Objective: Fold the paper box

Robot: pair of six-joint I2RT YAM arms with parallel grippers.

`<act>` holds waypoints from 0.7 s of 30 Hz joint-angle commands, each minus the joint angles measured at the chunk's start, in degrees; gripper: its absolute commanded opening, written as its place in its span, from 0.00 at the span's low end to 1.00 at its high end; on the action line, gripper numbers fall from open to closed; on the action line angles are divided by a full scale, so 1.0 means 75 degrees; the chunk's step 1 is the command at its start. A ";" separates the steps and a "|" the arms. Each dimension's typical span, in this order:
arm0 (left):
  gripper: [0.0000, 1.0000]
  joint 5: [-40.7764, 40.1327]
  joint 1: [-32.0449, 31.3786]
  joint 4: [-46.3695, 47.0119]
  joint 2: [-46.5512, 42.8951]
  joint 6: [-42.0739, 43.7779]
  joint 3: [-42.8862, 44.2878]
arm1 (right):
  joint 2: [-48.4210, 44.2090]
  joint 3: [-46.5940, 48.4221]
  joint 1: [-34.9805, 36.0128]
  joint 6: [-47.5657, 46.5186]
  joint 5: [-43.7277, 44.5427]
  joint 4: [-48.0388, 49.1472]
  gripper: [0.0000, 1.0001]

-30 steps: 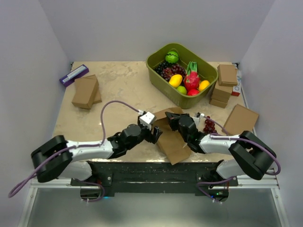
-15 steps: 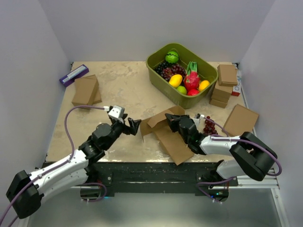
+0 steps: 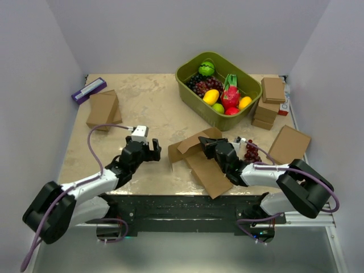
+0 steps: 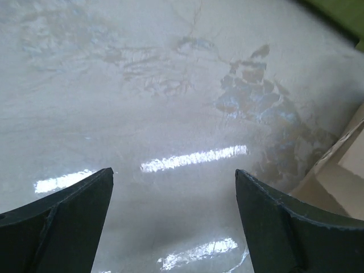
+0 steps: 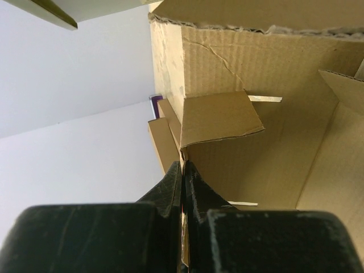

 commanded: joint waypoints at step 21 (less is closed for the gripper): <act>0.85 0.2333 -0.1249 0.2212 0.1451 0.1732 0.0237 | 0.0397 0.0064 0.0018 -0.0073 0.0087 -0.0116 0.00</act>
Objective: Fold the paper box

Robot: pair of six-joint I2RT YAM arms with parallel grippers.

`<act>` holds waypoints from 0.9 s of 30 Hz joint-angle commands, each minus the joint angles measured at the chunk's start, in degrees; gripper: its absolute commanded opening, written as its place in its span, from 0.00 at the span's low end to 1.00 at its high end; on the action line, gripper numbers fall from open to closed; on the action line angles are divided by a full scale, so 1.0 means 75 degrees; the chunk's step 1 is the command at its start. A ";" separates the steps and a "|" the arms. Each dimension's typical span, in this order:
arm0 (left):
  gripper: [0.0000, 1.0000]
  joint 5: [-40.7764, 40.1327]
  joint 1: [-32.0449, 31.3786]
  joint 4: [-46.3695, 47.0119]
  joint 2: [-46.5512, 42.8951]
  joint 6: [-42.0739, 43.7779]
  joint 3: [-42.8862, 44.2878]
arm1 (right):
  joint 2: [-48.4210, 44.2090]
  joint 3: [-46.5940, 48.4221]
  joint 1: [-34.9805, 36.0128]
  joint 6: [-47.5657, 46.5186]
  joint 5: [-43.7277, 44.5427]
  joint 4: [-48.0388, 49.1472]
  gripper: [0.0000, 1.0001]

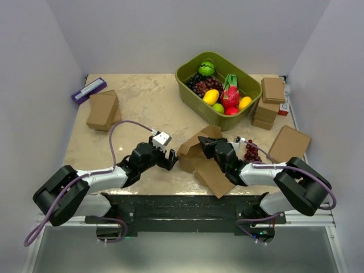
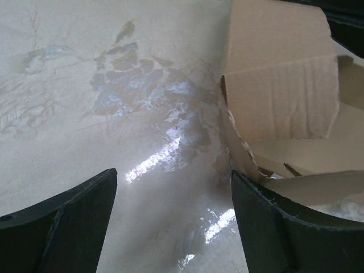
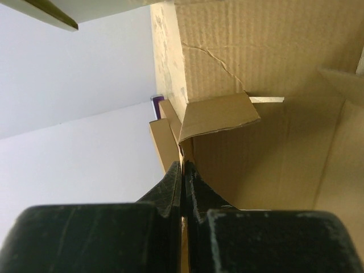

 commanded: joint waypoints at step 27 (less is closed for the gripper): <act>0.84 0.0790 -0.0572 0.1356 -0.0480 0.0081 -0.0506 | -0.0613 -0.1123 0.0030 -0.3193 0.0231 0.1874 0.00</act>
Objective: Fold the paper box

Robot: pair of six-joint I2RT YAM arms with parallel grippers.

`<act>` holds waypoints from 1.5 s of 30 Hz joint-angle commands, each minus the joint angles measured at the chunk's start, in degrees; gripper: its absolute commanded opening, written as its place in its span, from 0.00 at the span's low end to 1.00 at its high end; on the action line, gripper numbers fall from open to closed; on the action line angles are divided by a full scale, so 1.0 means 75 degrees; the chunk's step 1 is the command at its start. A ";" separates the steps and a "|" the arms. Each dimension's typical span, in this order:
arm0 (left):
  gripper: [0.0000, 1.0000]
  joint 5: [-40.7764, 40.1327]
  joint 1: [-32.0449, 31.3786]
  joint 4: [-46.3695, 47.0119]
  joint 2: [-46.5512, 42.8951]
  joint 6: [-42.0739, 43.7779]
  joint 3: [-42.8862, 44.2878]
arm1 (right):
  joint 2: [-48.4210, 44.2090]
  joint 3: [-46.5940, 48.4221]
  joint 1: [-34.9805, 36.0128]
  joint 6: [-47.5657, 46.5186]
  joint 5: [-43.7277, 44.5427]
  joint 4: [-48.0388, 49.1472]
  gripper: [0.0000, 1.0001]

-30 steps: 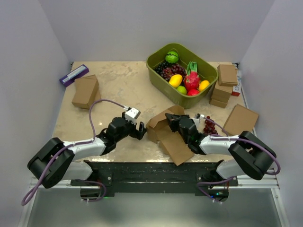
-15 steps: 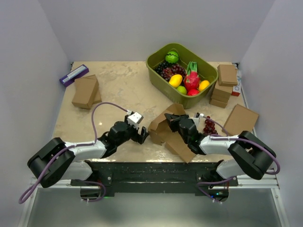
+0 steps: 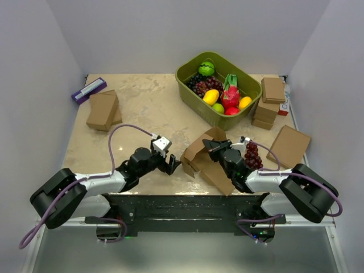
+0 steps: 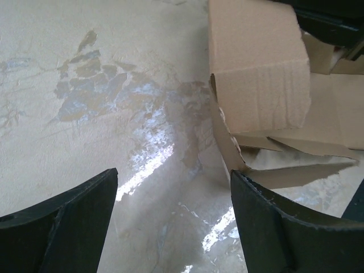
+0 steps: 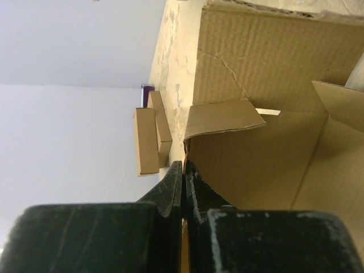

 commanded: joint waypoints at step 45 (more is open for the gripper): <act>0.67 0.2500 -0.0363 0.1270 0.1004 0.1394 0.0716 | 0.0020 0.0035 0.0018 -0.1914 -0.0390 0.0247 0.00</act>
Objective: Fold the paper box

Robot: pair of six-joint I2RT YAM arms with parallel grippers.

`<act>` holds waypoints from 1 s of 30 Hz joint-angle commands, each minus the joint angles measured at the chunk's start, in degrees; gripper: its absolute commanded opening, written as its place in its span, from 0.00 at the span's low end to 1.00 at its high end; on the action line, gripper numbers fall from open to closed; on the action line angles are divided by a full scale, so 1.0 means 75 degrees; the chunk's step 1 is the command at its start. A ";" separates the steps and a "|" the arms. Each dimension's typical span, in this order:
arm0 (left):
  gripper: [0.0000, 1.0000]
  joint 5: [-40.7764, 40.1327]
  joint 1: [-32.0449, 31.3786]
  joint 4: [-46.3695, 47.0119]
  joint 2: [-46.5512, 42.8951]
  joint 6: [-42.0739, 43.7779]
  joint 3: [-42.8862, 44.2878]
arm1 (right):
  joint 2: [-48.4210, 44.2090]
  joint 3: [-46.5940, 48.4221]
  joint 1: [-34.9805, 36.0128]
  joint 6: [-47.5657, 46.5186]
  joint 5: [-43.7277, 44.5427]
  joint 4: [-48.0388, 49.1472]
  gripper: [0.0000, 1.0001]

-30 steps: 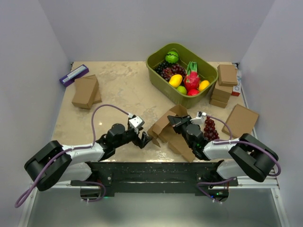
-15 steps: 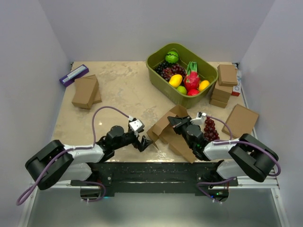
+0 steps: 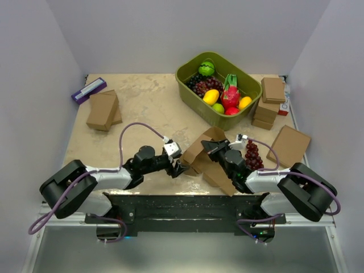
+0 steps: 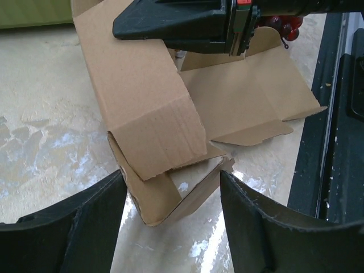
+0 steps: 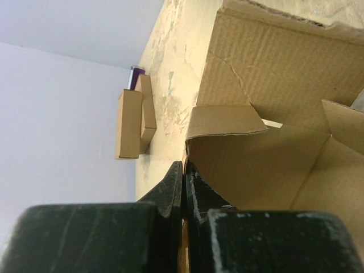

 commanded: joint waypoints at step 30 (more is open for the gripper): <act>0.81 -0.2108 -0.1540 0.0216 0.0168 -0.0054 0.0355 | -0.1052 0.0494 0.0032 -0.0387 0.0361 -0.1931 0.00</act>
